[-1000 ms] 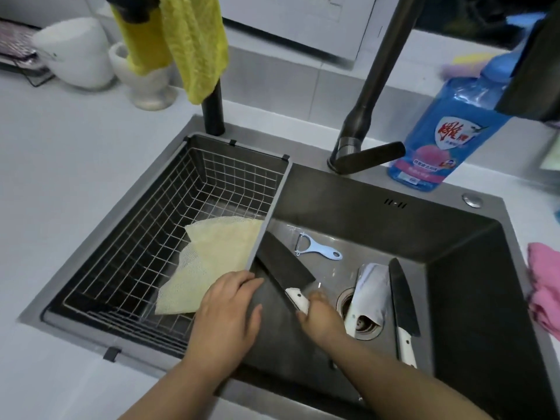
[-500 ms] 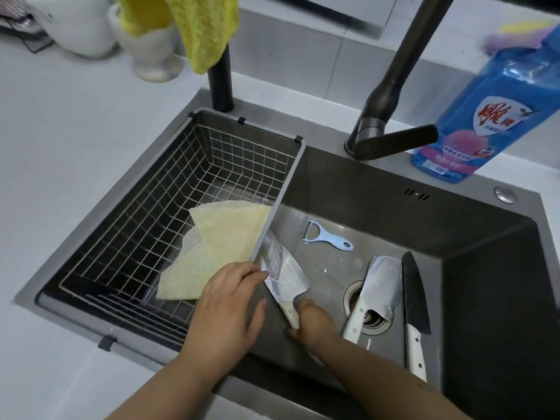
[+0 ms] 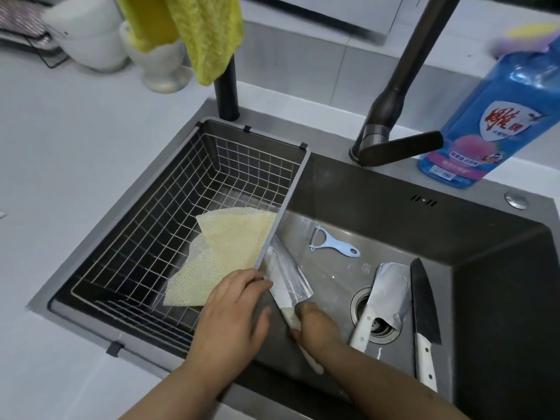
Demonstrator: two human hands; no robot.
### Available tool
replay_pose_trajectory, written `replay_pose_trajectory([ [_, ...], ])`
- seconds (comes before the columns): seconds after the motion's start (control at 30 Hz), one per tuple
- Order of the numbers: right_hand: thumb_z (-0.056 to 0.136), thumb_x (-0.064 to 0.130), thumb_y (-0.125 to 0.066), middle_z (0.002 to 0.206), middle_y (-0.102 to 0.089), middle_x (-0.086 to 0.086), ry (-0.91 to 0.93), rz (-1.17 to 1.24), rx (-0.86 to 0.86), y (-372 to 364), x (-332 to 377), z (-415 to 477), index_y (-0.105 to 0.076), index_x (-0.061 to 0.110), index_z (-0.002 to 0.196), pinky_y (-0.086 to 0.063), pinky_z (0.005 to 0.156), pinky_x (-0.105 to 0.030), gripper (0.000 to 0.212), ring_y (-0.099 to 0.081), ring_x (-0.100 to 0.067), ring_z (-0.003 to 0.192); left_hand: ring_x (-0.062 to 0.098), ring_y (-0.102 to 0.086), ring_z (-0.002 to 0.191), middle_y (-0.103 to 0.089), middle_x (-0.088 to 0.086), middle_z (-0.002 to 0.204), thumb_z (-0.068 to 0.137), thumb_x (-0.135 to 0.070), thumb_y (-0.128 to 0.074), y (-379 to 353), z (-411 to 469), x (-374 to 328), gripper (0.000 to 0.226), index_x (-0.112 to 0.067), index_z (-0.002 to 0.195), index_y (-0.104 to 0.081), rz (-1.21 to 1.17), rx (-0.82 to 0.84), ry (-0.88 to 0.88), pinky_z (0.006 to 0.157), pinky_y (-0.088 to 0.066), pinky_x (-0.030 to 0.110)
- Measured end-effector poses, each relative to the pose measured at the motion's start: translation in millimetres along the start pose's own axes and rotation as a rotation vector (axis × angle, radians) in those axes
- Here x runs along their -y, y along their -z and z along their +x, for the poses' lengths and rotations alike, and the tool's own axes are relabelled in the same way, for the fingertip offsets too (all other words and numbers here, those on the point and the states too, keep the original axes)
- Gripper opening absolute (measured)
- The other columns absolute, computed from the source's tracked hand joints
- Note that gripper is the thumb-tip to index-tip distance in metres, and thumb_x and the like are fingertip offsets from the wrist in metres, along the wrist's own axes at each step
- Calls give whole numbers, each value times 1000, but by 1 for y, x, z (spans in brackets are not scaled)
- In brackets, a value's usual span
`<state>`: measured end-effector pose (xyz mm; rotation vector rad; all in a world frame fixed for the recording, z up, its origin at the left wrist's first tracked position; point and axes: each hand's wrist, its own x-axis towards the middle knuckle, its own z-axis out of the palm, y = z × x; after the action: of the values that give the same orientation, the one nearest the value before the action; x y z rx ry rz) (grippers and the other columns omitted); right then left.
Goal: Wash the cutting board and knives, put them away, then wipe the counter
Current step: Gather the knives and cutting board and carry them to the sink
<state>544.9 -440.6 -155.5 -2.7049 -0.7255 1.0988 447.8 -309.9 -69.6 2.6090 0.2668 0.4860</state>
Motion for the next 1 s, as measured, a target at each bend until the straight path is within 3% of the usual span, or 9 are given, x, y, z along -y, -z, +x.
replay_pose_trajectory([
  [0.23, 91, 28, -50, 127, -53, -12, 114, -60, 5, 24, 13, -30, -47, 10, 119, -41, 89, -29, 34, -52, -28, 116, 7, -43, 96, -42, -11, 103, 71, -27, -43, 2, 1, -3, 30, -21, 98, -53, 26, -2, -4, 91, -29, 21],
  [0.33, 88, 31, -52, 105, -59, -5, 170, 20, -32, 35, 9, -50, -47, 28, 82, -40, 79, -26, 8, -57, -23, 103, 8, -43, 94, -50, -6, 102, 70, -28, -43, 4, 2, -4, 32, -15, 93, -62, 42, -4, 11, 90, -30, 22],
  [0.43, 87, 29, -54, 69, -48, 11, 222, 66, -92, 46, 4, -76, -32, 34, 60, -35, 69, -22, 35, -49, -10, 76, 9, -44, 92, -64, 0, 93, 69, -30, -42, 9, 2, -9, 33, -16, 88, -66, 59, 3, 18, 86, -34, 23],
  [0.5, 87, 26, -56, 57, -51, 13, 254, 112, -136, 58, 2, -94, -36, 36, 59, -32, 59, -13, 36, -46, 2, 59, 9, -45, 92, -67, -1, 91, 68, -30, -42, 14, 0, -11, 34, -18, 86, -68, 56, 20, 11, 84, -38, 22],
  [0.6, 85, 22, -59, 55, -56, 27, 303, 205, -193, 76, 0, -116, -43, 36, 57, -34, 56, -9, 36, -51, 11, 57, 8, -49, 94, -69, -7, 94, 68, -34, -39, 22, -8, -10, 38, -21, 87, -70, 13, 82, 35, 78, -52, 25],
  [0.7, 84, 16, -62, 50, -55, 24, 340, 305, -252, 90, 7, -129, -53, 32, 52, -35, 55, -11, 37, -50, 5, 54, -2, -45, 101, -57, -20, 99, 70, -50, -28, 46, -24, -7, 59, -21, 104, -66, -124, 84, 150, 89, -37, 12],
  [0.8, 83, 12, -62, 48, -54, 24, 389, 353, -281, 100, 30, -139, -52, 30, 56, -36, 56, -11, 34, -49, 3, 54, -4, -51, 95, -50, -30, 95, 87, -37, -46, 80, -50, 9, 30, -26, 108, -63, -151, 63, 242, 83, -36, 6],
  [0.9, 82, 7, -63, 48, -56, 9, 439, 372, -266, 105, 64, -143, -55, 25, 58, -37, 54, -10, 31, -50, 3, 52, -2, -57, 93, -61, -26, 94, 85, -36, -50, 119, -82, 29, 17, -45, 92, -62, -199, 0, 340, 86, -44, 16],
  [1.0, 82, 7, -65, 52, -55, 2, 487, 332, -182, 105, 109, -141, -59, 22, 61, -38, 54, -8, 26, -52, 6, 53, -13, -52, 95, -53, -43, 99, 77, -42, -51, 155, -116, 55, 19, -57, 69, -58, -190, -130, 405, 76, -38, 1],
])
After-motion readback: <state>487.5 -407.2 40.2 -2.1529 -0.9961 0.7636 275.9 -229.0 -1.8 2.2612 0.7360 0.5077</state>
